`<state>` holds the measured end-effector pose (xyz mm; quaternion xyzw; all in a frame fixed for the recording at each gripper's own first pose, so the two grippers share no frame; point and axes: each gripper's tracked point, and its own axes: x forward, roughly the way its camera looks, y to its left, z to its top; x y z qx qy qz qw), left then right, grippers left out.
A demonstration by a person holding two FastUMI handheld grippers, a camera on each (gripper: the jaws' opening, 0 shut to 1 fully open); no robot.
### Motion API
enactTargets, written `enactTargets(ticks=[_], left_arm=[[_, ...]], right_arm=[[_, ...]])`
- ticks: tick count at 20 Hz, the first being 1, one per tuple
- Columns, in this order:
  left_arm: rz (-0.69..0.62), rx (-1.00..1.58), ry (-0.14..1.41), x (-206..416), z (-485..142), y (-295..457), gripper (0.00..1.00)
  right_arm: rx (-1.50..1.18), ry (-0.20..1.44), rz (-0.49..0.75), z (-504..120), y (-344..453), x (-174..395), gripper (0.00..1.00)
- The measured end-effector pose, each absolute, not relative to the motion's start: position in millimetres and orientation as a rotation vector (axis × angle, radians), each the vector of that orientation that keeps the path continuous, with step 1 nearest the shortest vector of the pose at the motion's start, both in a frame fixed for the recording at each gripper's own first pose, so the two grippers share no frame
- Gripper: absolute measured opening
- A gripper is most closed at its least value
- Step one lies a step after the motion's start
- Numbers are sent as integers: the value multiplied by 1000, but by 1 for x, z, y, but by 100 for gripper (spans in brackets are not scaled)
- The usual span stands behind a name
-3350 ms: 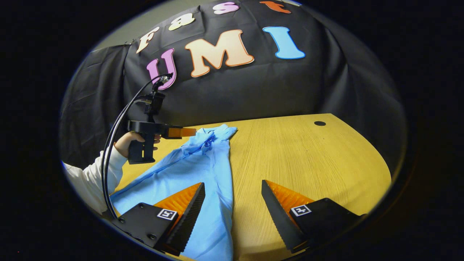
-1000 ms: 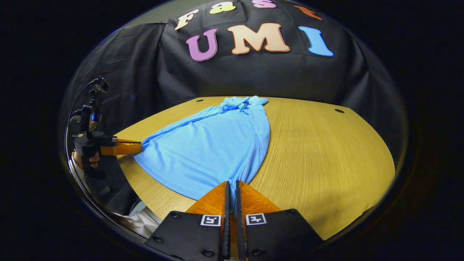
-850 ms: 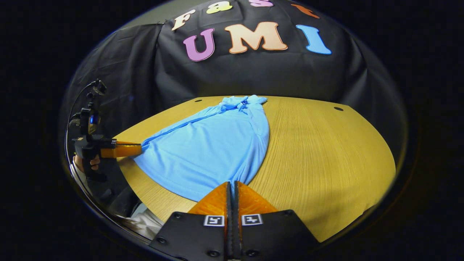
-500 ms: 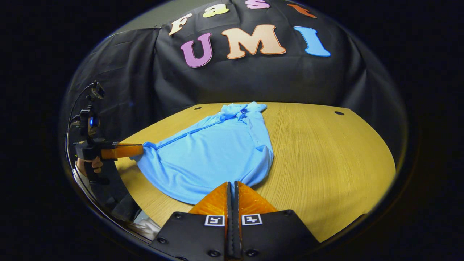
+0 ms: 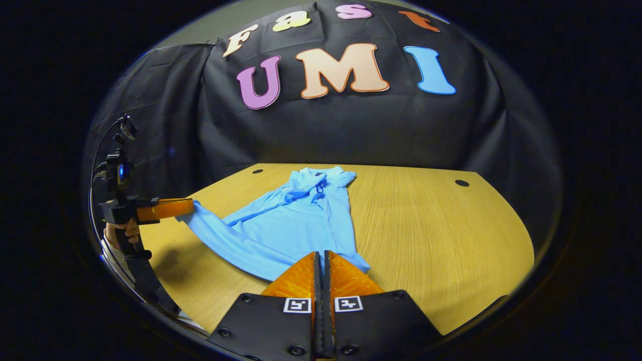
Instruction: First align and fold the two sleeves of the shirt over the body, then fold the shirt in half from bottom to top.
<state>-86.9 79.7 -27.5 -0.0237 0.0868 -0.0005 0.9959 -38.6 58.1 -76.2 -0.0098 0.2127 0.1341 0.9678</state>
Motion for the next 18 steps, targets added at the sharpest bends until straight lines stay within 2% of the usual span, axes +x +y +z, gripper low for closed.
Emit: enactTargets(ticks=[13,18], left_arm=[[126,-52,99,41,27,151,0],[182,-31,36,91,42,170,0]], right_arm=[[-144,389,201,-50,75,120,2],[-144,445,137,-74,76,178,2]])
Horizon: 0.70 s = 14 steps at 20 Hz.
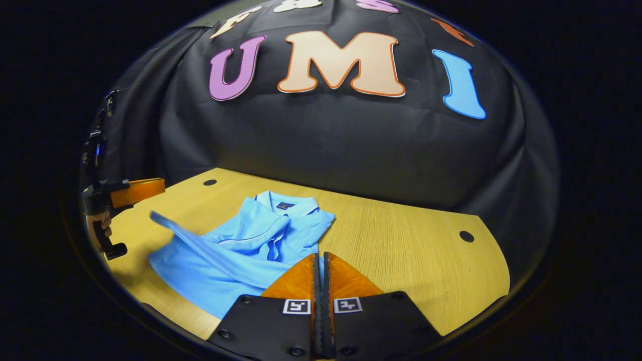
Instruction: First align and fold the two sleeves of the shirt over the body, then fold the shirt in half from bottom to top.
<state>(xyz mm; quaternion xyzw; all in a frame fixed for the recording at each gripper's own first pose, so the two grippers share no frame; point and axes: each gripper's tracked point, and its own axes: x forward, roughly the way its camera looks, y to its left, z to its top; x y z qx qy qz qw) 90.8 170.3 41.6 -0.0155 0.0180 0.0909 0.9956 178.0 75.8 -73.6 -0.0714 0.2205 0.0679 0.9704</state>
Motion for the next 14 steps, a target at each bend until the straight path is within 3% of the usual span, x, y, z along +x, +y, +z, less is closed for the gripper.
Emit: enactTargets(ticks=[7,13,14], left_arm=[[148,-14,132,122,5,177,0],[97,-36,244,111,-27,173,1],[91,-49,273,105,-35,173,29]], right_arm=[[-140,485,105,-101,77,218,2],[-148,513,108,-114,74,221,0],[-149,510,110,-113,75,222,0]])
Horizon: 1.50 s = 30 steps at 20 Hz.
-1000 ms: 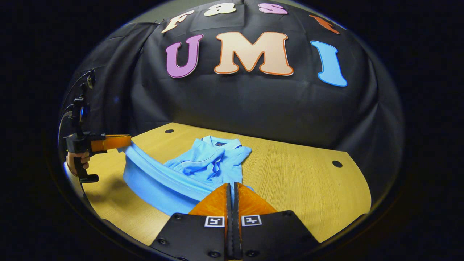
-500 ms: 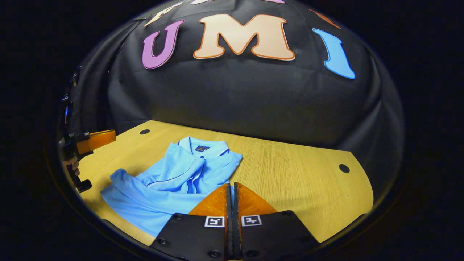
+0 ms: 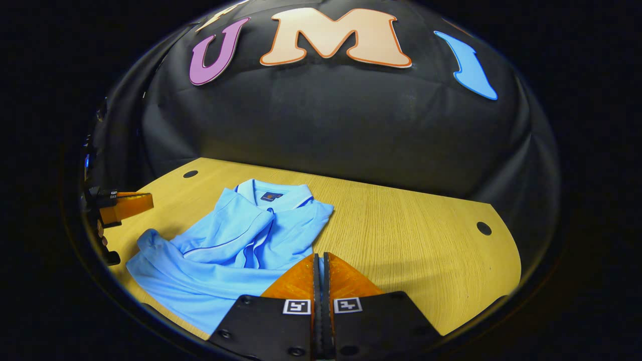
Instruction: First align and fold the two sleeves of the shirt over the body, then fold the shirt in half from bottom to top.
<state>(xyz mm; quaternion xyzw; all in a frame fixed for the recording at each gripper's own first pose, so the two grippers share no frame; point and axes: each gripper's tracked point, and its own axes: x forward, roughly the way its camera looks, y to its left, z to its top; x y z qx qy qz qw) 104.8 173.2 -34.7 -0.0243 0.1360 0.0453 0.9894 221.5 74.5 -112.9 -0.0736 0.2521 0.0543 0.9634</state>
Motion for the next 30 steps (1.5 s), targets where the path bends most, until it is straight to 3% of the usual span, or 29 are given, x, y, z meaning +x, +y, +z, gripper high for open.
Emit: enactTargets(ticks=[2,6,9,10,13,15,21,24,30], left_arm=[[105,-63,304,95,-45,180,62],[150,-75,322,88,-54,194,76],[148,-99,322,84,-54,191,78],[148,-105,315,84,-51,190,77],[150,-124,285,78,-42,187,78],[152,-132,260,76,-34,184,78],[177,-70,186,58,-9,172,83],[172,-58,136,47,7,160,94],[136,-67,75,13,25,128,94]], right_arm=[[-143,501,115,-109,76,222,3],[-140,499,122,-106,77,222,2],[-144,498,134,-103,77,220,6],[-152,497,132,-103,76,219,15],[-186,477,137,-93,72,209,91],[-197,458,134,-87,69,202,100],[-166,414,115,-66,55,169,100],[-169,368,108,-49,49,146,99],[-141,263,123,-18,55,96,99]])
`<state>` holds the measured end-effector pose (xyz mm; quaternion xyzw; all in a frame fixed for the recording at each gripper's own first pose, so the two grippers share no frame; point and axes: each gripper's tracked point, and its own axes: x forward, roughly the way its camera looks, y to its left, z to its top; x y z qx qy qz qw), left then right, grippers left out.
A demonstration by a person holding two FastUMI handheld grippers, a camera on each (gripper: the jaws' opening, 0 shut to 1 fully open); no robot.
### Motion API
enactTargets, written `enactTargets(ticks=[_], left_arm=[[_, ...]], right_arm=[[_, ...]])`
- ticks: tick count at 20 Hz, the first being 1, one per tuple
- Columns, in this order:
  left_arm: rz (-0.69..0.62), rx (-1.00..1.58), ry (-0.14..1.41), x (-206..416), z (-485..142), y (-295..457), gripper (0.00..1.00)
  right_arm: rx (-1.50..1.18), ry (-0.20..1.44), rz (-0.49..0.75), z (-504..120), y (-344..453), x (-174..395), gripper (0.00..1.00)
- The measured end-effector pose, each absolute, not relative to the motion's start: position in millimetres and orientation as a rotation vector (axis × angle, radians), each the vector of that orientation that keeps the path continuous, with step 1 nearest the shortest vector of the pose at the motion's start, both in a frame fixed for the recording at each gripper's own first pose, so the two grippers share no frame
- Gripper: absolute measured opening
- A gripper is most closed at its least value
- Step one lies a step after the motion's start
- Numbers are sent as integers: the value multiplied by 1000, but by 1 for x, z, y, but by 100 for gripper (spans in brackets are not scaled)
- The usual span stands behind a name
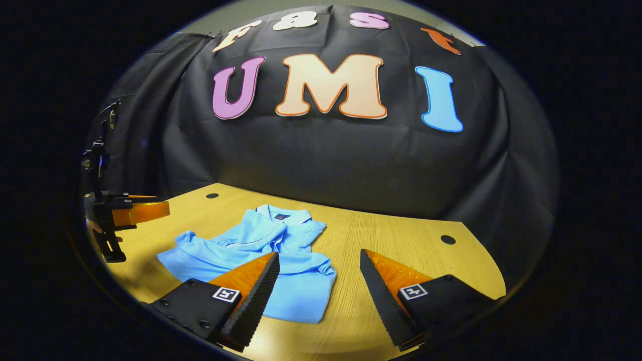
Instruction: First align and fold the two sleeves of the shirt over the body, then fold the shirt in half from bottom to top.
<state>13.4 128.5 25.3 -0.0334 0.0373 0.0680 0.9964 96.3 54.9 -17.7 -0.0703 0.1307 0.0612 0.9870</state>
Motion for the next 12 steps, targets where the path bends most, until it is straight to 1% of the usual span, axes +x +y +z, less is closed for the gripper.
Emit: enactTargets(ticks=[5,11,12], left_arm=[[123,-48,47,-11,28,110,94],[129,-41,42,-18,26,104,94],[131,-41,44,-18,25,104,94]], right_arm=[[-130,223,125,-14,54,63,99],[-120,220,116,-17,46,51,100],[-108,225,119,-19,46,49,99]])
